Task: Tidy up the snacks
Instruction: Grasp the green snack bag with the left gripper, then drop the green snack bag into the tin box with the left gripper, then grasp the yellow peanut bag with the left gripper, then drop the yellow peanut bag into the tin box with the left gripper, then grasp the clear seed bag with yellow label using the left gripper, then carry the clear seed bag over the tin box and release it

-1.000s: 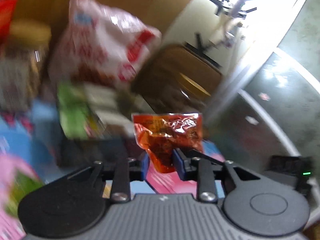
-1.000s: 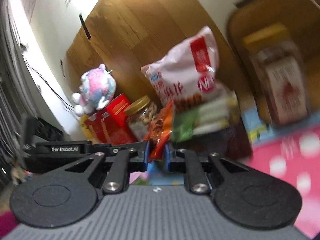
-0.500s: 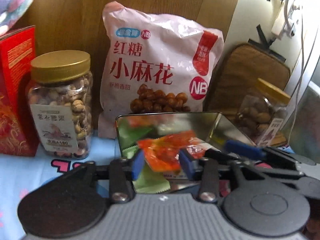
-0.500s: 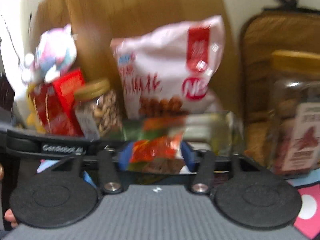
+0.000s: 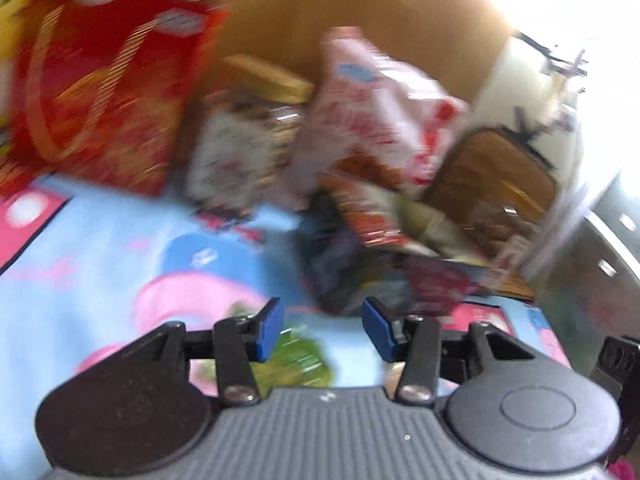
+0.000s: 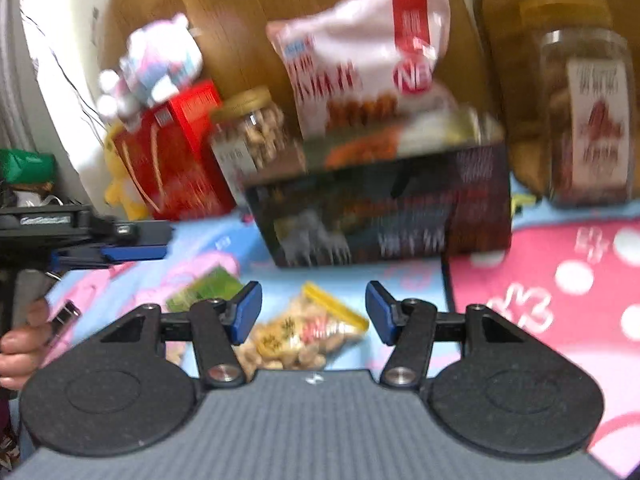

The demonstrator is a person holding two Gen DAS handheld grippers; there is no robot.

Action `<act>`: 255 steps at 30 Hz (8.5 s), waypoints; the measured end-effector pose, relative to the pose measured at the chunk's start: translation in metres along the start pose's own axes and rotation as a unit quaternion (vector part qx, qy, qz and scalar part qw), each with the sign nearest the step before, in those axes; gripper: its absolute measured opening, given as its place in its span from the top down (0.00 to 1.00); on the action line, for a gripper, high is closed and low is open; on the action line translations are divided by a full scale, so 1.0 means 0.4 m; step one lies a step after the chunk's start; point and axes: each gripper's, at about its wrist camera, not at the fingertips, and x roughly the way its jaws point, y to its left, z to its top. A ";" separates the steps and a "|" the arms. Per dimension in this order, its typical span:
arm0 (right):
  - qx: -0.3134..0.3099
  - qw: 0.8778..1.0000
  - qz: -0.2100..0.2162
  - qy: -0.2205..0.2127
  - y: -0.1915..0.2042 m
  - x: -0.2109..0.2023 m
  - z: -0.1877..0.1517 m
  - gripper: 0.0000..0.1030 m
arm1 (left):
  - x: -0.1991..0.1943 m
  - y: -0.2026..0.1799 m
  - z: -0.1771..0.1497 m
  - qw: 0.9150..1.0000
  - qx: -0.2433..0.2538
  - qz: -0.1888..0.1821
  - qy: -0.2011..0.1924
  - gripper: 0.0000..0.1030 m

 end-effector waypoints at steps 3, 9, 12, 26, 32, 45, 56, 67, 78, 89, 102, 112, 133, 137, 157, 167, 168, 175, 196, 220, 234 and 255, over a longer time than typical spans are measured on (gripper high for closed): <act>-0.018 0.999 0.007 0.033 0.030 0.019 -0.008 0.42 | -0.011 0.054 -0.012 1.000 -0.026 0.014 0.008 0.57; -0.068 0.996 0.046 0.024 0.123 -0.019 0.015 0.43 | -0.022 0.106 -0.007 0.999 -0.028 0.019 0.006 0.57; 0.019 0.995 0.087 0.045 0.102 0.033 0.046 0.44 | 0.006 0.112 0.003 0.999 -0.034 0.008 0.012 0.57; 0.103 0.980 0.129 0.110 0.122 0.172 0.025 0.79 | 0.086 0.173 -0.042 0.987 -0.123 -0.095 0.047 0.57; 0.193 0.962 0.174 0.088 0.034 0.104 0.008 0.79 | 0.048 0.186 -0.030 0.981 -0.151 -0.115 0.034 0.47; 0.269 0.929 0.253 0.035 -0.071 -0.085 -0.057 0.79 | 0.032 -0.020 -0.063 0.975 -0.063 -0.198 0.079 0.75; 0.071 0.993 0.079 -0.056 -0.073 -0.118 0.167 0.79 | 0.146 -0.249 0.116 0.985 0.058 -0.155 0.043 0.75; -0.143 0.972 -0.160 -0.092 -0.110 0.040 0.200 0.45 | 0.389 -0.329 0.160 0.990 0.120 -0.056 0.053 0.74; -0.027 0.997 -0.012 -0.073 -0.053 -0.117 0.015 0.45 | 0.102 -0.215 0.061 0.988 0.122 -0.090 0.018 0.68; -0.050 0.994 0.080 0.047 0.146 -0.073 -0.130 0.29 | -0.075 -0.021 -0.131 0.994 0.042 -0.078 0.069 0.68; -0.084 0.993 -0.077 -0.014 0.053 -0.183 -0.133 0.31 | -0.019 -0.068 -0.120 0.991 0.047 -0.105 0.069 0.53; -0.104 0.994 -0.007 0.037 0.167 -0.015 -0.118 0.28 | 0.139 -0.094 -0.061 0.990 0.075 -0.077 0.096 0.51; -0.115 0.991 -0.066 0.005 0.057 -0.136 -0.145 0.31 | 0.103 -0.126 -0.123 0.981 0.043 -0.128 0.140 0.51; -0.130 0.990 -0.058 0.011 0.064 -0.108 -0.145 0.43 | 0.103 -0.130 -0.140 0.978 0.043 -0.129 0.156 0.57; -0.161 0.975 -0.104 -0.113 0.012 -0.046 0.151 0.72 | 0.177 -0.275 0.143 0.988 0.098 -0.116 0.022 0.68; -0.117 0.981 -0.108 -0.115 -0.048 -0.008 0.157 0.55 | 0.314 -0.237 0.150 0.994 0.087 -0.057 0.031 0.61; -0.112 0.981 -0.105 -0.120 -0.049 -0.026 0.149 0.55 | 0.306 -0.238 0.144 0.993 0.093 -0.060 0.030 0.61; -0.045 0.993 -0.046 -0.095 -0.041 -0.119 0.033 0.55 | 0.167 -0.215 0.102 0.992 0.092 -0.082 0.006 0.57; 0.183 0.956 0.193 0.124 0.049 -0.050 -0.136 0.64 | -0.125 0.115 -0.233 0.992 -0.071 -0.096 0.049 0.79; 0.324 0.894 0.303 0.064 -0.025 -0.072 -0.133 0.89 | -0.107 0.081 -0.223 0.970 -0.119 -0.204 0.056 0.53; 0.160 0.970 0.175 -0.053 -0.055 -0.150 0.103 0.89 | 0.016 -0.143 0.002 0.981 0.029 -0.185 0.050 0.72; -0.074 0.988 -0.103 -0.091 -0.076 0.076 0.210 0.44 | 0.292 -0.195 0.177 0.993 0.110 -0.032 0.036 0.74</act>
